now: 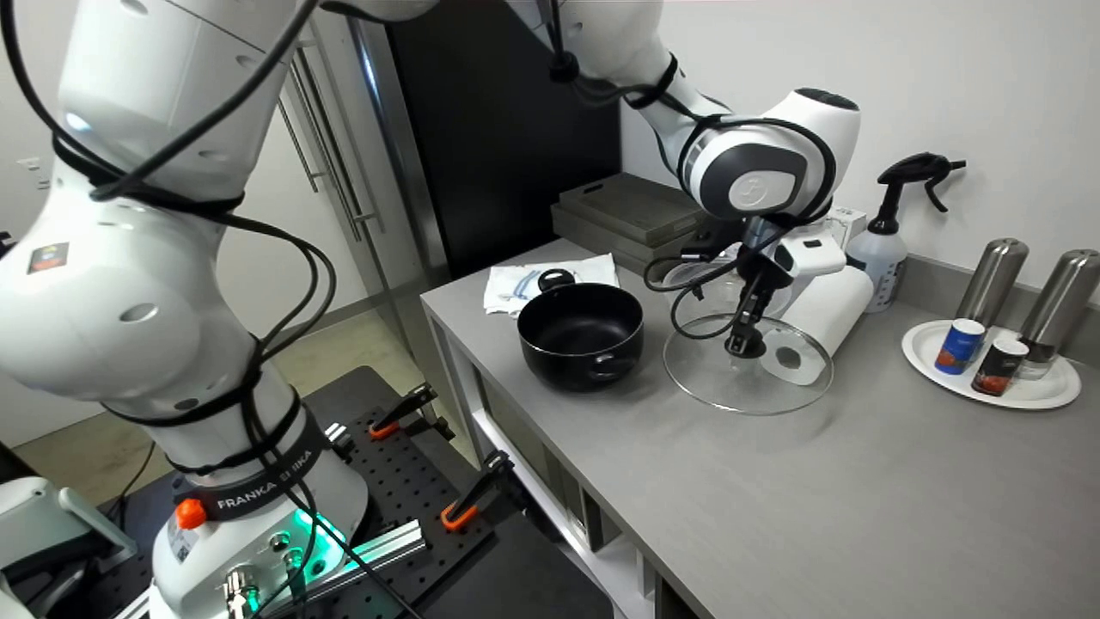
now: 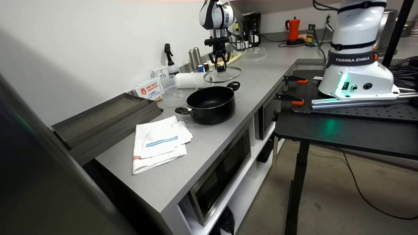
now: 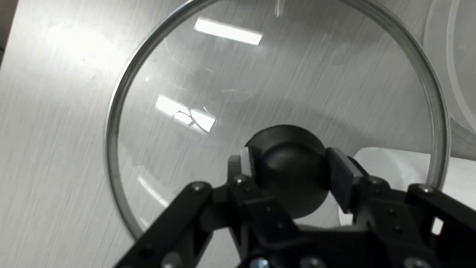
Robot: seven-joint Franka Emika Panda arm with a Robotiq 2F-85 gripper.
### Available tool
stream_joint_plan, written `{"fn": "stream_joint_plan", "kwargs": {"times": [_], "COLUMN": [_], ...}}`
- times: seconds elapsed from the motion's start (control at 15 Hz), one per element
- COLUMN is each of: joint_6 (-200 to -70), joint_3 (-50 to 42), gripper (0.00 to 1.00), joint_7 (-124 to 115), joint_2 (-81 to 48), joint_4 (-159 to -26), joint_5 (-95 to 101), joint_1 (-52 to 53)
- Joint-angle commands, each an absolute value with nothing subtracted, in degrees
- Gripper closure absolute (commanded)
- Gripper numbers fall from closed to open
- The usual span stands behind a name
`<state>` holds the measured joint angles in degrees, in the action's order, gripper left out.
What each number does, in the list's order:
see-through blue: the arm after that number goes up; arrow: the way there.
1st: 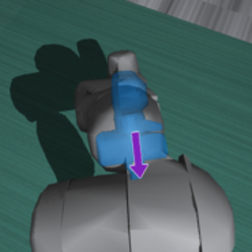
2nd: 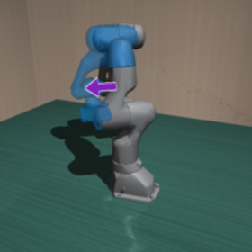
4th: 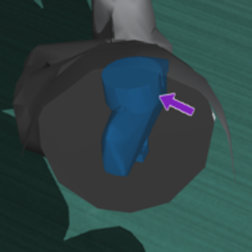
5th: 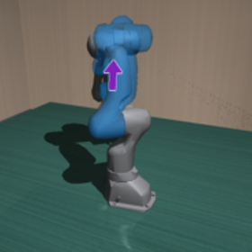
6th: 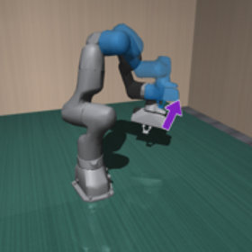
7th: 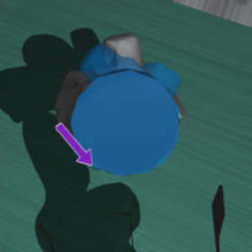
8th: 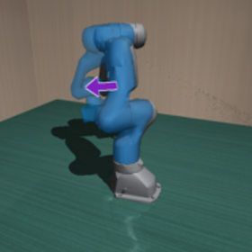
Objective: Pick up the lid and put it on the counter
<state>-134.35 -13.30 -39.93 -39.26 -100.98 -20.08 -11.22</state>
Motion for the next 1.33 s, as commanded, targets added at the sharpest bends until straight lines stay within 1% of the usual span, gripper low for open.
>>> {"fn": "stream_joint_plan", "kwargs": {"times": [0.0,0.53,1.27], "joint_6": [-133.8,-134.2,-138.7], "joint_3": [-13.7,-13.2,-12.1], "gripper": [0.75,0.75,0.75], "joint_7": [-41.7,-41.0,-37.4], "joint_2": [-41.2,-42.5,-35.1], "joint_4": [-98.6,-98.3,-107.4], "joint_5": [-19.0,-19.5,-20.4], "joint_1": [-10.9,-11.2,-10.7]}}
